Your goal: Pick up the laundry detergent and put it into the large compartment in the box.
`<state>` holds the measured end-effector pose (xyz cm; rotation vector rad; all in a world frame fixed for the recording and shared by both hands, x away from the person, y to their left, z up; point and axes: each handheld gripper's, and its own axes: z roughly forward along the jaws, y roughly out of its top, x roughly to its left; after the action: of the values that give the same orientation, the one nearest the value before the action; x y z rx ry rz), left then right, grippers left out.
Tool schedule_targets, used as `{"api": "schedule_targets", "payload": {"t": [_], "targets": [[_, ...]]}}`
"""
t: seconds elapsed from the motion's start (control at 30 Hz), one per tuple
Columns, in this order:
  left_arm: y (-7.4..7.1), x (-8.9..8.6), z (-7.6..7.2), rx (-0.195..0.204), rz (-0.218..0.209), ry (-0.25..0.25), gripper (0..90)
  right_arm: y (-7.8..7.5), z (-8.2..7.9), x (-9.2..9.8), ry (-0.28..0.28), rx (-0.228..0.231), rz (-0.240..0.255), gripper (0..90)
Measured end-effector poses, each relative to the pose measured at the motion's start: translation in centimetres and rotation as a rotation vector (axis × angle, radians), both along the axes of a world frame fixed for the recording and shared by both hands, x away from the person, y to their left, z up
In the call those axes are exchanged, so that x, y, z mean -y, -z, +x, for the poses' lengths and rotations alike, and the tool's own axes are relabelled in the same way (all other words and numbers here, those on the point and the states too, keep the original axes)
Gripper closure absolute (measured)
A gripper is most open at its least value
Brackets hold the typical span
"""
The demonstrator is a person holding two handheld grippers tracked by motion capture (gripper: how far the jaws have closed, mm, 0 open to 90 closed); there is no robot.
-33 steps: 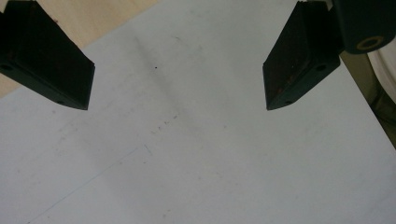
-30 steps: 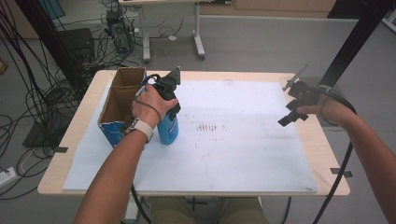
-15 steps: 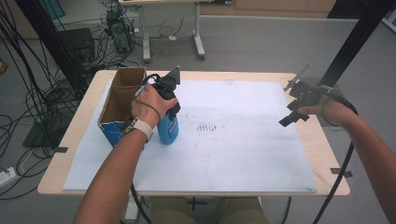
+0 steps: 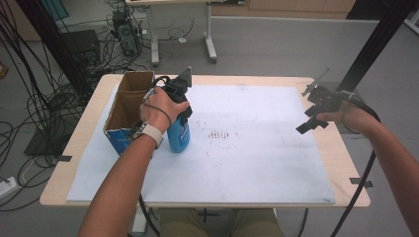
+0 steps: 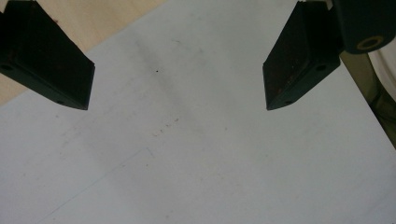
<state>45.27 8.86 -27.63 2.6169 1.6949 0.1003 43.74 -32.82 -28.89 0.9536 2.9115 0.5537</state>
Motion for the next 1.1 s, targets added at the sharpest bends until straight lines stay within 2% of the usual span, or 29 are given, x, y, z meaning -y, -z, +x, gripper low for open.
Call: {"api": "schedule_targets", "payload": {"t": [0.43, 0.97, 1.1], "targets": [[-0.6, -0.1, -0.3, -0.002, 0.009, -0.030, 38.0, -0.4, -0.4, 0.2, 0.003, 0.011, 0.006, 9.1], [-2.1, 0.0, -0.7, 0.026, 0.001, -0.064, 38.0, -0.5, -0.5, 0.0, -0.003, 0.015, -0.001, 9.1], [-2.5, 0.2, -0.8, 0.040, 0.008, -0.053, 38.0, -0.6, -0.6, -0.1, -0.003, 0.017, 0.000, 9.1]]}}
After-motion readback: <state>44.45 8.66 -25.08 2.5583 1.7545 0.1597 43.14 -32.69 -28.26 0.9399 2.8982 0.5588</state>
